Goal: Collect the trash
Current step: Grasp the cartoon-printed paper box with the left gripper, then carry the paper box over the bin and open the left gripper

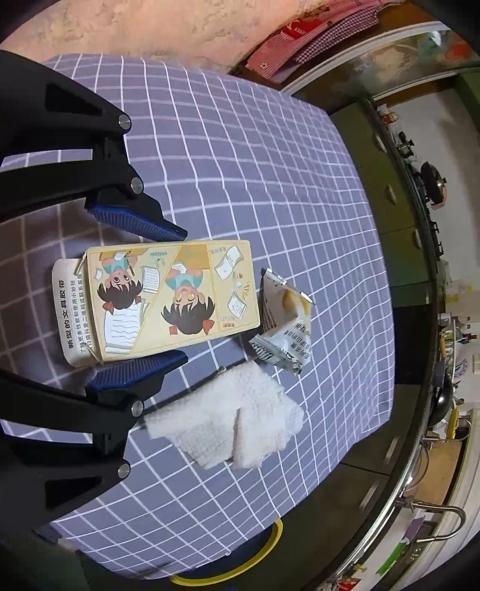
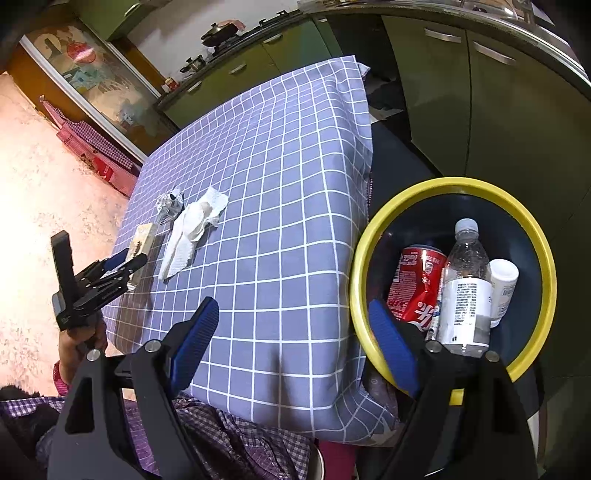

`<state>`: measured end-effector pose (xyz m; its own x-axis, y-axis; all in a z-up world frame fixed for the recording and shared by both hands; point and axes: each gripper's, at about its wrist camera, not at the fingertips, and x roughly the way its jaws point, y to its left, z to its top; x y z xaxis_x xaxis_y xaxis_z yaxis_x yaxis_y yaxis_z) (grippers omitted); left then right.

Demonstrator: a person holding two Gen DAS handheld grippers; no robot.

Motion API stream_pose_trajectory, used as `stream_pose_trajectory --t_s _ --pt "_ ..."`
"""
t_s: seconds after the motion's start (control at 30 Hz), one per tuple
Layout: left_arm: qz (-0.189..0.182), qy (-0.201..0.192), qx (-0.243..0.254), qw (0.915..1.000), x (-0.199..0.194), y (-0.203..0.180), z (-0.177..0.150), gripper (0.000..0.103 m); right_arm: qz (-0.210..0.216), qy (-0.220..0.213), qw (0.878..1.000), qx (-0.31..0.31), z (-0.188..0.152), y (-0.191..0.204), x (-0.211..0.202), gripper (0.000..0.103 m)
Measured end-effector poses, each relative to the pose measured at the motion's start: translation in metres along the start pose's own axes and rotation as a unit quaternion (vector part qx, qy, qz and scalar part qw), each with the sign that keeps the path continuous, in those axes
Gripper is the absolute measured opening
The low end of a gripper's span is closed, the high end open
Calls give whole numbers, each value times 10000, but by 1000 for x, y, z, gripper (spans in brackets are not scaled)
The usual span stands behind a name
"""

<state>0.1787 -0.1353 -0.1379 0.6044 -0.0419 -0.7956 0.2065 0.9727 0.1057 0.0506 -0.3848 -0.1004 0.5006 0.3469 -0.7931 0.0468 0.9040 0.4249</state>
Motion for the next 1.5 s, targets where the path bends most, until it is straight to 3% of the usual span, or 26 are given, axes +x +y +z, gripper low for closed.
stream_pose_trajectory --t_s 0.2,0.47,0.77,0.97,1.1,1.2,1.3,1.5 --pt "-16 -218 71 9997 -25 -3 -5 60 35 -2 10000 -59 1 5 1 79" --pt "-304 -423 213 9984 -53 -14 -2 60 75 -128 9999 1 -5 0 -9 79" --pt "-829 -692 793 9910 -71 -72 27 60 45 -358 9990 273 -14 -28 -26 79" --pt "-1526 -768 1468 9743 -68 -147 48 60 -219 -720 9949 673 -31 -61 -52 79" --pt "-2111 -713 1908 9560 -63 -207 62 60 -405 -946 9889 1073 -48 -90 -71 79" --pt "-2400 -777 2286 9403 -64 -252 67 60 -476 -1037 9843 1347 -59 -109 -79 79" --pt "-2504 -817 2483 9322 -62 -288 69 60 -499 -1102 9813 1496 -65 -120 -84 79" --pt "-2643 -649 2377 9324 -44 -337 76 60 -468 -1171 9797 1557 -70 -128 -87 79"
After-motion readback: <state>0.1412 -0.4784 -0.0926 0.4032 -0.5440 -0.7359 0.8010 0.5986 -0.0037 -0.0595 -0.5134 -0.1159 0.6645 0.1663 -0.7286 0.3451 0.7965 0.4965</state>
